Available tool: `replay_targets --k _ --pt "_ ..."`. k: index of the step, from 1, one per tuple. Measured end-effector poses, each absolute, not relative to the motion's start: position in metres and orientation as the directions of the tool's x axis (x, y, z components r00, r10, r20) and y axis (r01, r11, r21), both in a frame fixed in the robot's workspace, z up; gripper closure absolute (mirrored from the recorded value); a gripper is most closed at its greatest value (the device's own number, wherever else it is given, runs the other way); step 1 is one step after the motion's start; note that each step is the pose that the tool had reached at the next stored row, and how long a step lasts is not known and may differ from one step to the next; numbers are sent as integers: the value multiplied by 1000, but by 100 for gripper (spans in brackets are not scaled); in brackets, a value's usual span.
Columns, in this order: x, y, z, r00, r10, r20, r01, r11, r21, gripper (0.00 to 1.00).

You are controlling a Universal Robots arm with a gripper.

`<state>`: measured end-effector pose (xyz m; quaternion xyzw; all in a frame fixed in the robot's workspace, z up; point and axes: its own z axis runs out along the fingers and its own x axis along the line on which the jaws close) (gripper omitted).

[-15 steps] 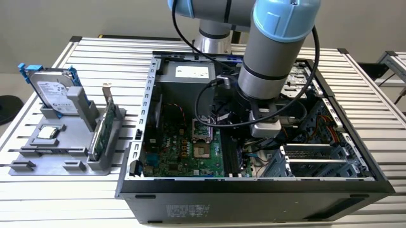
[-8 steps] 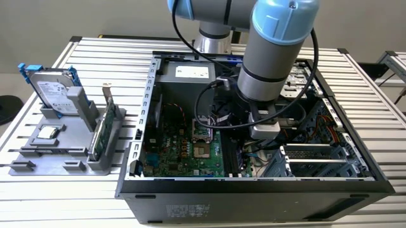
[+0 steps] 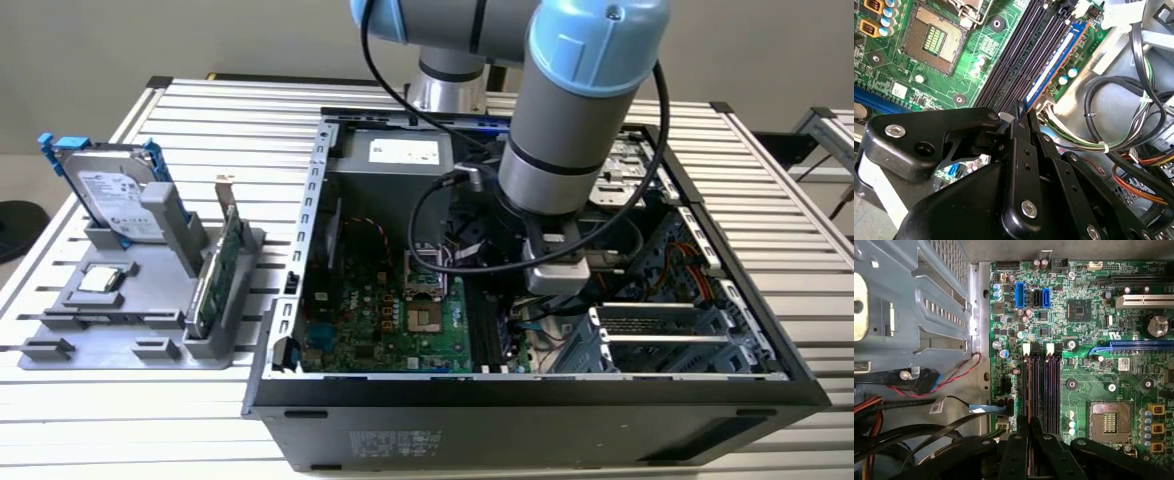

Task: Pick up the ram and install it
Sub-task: 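Insert the ram into the slot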

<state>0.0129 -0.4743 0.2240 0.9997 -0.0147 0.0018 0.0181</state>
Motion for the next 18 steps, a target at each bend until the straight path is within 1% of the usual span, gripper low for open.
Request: replay_targets --k 18 --pt "13 -474 218 1000 -28 4 -28 -999 36 100"
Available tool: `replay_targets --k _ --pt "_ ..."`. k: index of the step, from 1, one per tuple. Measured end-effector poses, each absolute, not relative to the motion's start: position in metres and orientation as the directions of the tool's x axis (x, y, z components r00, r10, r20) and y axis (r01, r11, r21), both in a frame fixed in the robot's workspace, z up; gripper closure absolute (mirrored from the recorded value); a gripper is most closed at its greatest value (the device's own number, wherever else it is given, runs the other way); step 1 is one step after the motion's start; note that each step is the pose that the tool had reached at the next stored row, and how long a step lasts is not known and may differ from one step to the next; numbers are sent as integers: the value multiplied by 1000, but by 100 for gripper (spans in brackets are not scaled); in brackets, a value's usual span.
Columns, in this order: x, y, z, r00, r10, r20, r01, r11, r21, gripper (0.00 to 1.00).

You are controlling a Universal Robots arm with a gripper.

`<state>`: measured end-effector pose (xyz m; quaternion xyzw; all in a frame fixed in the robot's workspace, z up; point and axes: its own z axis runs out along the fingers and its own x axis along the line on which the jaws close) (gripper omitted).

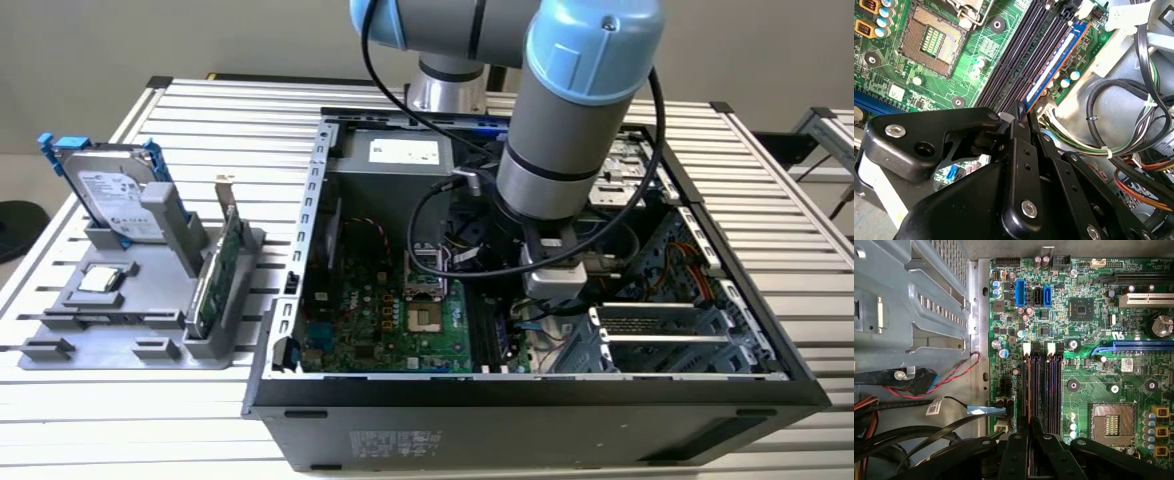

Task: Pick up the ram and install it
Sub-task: 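Insert the ram into the slot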

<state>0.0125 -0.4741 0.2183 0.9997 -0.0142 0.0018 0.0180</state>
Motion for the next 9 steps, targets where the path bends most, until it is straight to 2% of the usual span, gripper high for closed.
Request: replay_targets --k 9 --pt "12 -474 214 1000 -28 4 -28 -999 26 100"
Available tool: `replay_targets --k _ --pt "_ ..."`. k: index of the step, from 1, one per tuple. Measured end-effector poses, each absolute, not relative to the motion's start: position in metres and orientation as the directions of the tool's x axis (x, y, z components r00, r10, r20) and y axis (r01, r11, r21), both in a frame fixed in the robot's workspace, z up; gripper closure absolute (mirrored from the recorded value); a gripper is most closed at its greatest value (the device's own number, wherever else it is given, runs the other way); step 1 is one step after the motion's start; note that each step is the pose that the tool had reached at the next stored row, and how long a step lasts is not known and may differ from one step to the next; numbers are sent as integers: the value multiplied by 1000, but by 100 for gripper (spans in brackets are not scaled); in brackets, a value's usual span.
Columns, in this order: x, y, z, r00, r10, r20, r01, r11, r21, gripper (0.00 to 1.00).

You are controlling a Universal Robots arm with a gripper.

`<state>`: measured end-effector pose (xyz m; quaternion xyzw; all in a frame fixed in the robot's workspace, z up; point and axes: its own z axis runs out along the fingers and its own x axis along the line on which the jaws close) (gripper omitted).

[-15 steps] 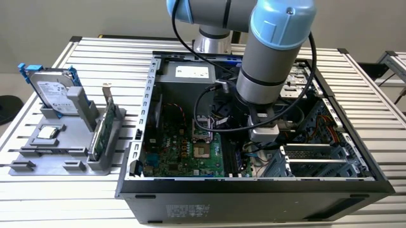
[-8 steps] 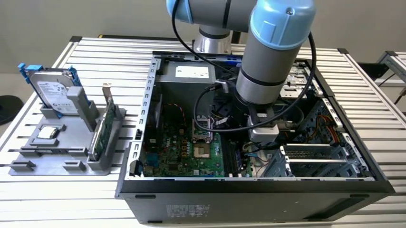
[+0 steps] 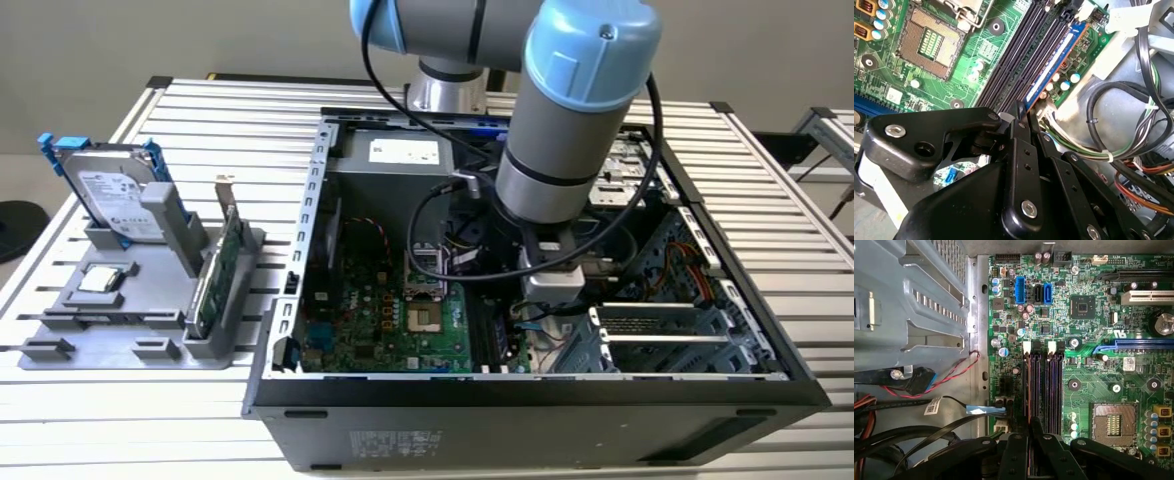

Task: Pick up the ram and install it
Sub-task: 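Insert the ram into the slot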

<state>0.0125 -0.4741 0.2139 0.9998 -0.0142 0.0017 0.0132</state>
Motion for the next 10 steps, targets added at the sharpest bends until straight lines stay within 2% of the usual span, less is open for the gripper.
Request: replay_targets --k 10 --pt "12 -474 212 1000 -28 4 -28 -999 23 100"
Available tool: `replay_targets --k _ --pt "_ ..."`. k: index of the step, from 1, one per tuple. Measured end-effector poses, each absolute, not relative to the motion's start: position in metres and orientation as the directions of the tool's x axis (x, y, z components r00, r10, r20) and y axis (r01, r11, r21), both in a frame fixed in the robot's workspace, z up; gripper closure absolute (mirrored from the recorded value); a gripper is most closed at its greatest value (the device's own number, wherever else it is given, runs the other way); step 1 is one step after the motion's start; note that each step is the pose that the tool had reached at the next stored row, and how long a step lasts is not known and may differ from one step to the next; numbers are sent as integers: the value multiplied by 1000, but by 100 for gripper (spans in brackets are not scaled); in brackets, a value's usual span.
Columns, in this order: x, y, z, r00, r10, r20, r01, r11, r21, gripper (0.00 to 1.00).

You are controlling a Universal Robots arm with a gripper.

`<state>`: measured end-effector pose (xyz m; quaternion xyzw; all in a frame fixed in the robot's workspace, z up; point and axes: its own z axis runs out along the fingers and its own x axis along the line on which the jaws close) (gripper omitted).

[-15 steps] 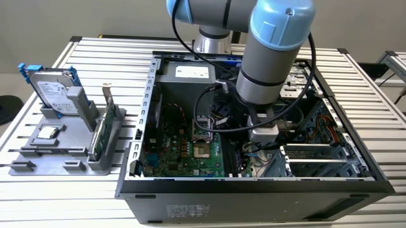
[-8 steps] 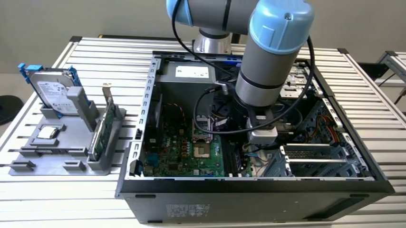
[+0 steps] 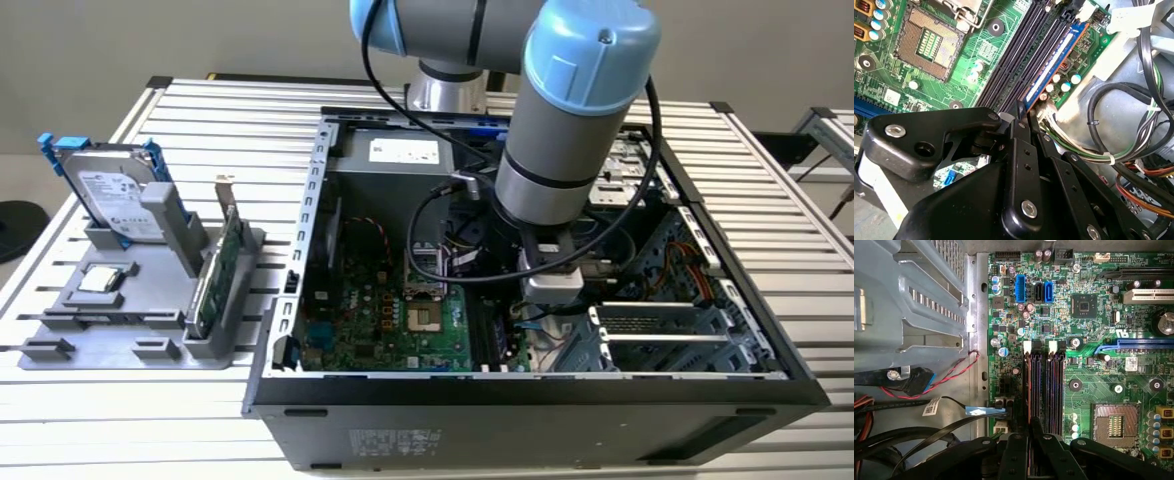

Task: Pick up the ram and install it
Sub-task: 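Insert the ram into the slot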

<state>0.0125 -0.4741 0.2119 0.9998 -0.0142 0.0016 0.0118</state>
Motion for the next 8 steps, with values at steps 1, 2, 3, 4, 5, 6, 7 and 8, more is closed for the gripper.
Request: replay_targets --k 1,2,3,4,5,6,7,8 --pt "12 -474 212 1000 -28 4 -28 -999 23 100" --pt "12 -474 212 1000 -28 4 -28 -999 23 100" --pt "12 -474 212 1000 -28 4 -28 -999 23 100" --pt "12 -474 212 1000 -28 4 -28 -999 23 100" --pt "13 -474 211 1000 -28 4 -28 -999 21 0" --pt "13 -474 211 1000 -28 4 -28 -999 22 0" --pt "13 -474 212 1000 -28 4 -28 -999 23 0" --pt "12 -474 212 1000 -28 4 -28 -999 23 0"
